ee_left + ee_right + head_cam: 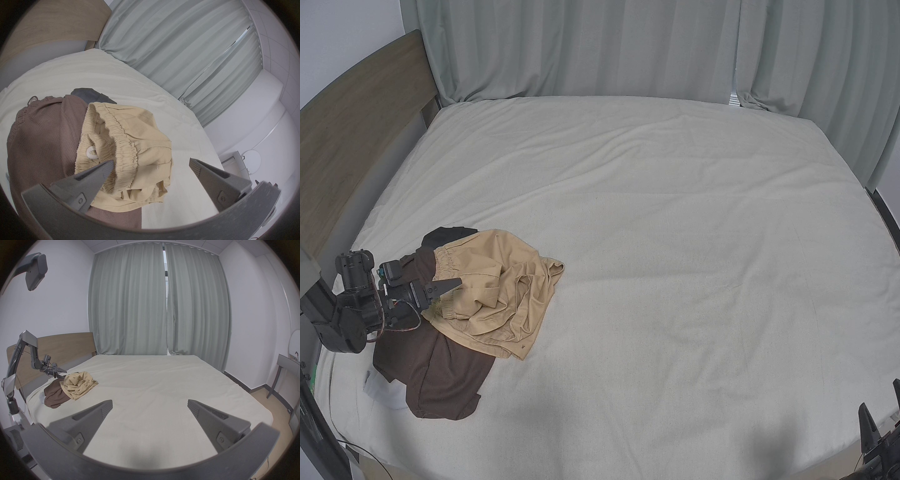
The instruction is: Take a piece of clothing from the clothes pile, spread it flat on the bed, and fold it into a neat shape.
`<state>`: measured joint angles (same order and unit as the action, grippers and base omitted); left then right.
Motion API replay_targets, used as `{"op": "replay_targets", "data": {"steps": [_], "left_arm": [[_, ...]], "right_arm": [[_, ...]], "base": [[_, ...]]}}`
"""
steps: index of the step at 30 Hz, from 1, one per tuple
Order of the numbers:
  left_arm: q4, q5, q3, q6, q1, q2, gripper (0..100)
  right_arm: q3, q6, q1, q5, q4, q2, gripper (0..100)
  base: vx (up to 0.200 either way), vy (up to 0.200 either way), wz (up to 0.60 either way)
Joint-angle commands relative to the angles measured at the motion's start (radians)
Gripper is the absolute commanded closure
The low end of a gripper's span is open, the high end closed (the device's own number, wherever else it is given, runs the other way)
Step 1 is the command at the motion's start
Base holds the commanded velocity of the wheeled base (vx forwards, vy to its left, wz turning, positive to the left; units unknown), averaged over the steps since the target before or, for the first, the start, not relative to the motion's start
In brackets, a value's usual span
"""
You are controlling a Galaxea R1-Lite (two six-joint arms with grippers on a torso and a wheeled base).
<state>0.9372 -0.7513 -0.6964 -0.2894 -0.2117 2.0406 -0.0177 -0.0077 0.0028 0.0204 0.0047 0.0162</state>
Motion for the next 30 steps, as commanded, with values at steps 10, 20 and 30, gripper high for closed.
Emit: {"op": "replay_targets", "data": {"steps": [10,20,30], "left_arm": [[0.006,-0.002,-0.017,-0.03,0.069,0.006,0],[0.043,0.001,-0.052,-0.048,0.097,0.053,0],[0.164,0.012,-0.038,-0.042,0.104,0.133,0]], "right_arm": [[0.016,-0.002,0.0,0.0,0.0,-0.016,0],[0.016,-0.002,0.0,0.0,0.0,-0.016,0],[0.016,-0.002,0.0,0.0,0.0,-0.016,0]], "base": [[0.0,0.0,0.0],[0.0,0.0,0.0],[0.0,0.0,0.0]]}}
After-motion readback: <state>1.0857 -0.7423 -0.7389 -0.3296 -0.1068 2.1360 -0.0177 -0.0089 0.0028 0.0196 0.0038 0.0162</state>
